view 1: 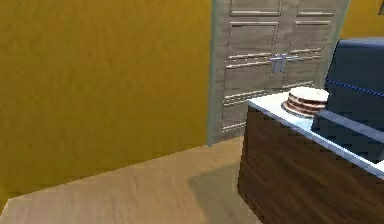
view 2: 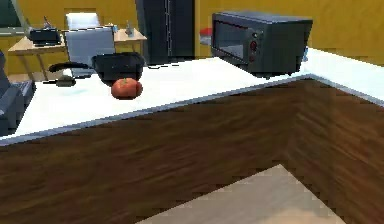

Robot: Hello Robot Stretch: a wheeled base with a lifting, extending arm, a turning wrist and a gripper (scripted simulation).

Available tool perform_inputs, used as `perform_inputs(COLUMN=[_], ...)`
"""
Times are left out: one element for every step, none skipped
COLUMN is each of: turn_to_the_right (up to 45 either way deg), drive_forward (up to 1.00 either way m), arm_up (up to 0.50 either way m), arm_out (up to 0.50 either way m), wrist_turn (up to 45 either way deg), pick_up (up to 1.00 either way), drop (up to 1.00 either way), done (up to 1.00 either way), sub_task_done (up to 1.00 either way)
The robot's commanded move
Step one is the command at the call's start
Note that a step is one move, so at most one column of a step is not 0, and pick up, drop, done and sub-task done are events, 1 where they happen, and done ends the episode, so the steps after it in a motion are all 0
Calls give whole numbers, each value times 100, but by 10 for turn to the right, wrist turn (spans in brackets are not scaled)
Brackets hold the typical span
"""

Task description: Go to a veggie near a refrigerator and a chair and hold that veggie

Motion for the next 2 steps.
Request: perform_inputs(turn_to_the_right=[0, 0], drive_forward=[100, 45], arm_up=[0, 0], arm_out=[0, 0], wrist_turn=[0, 0], pick_up=[0, 0], drop=[0, 0], done=[0, 0], sub_task_done=[0, 0])
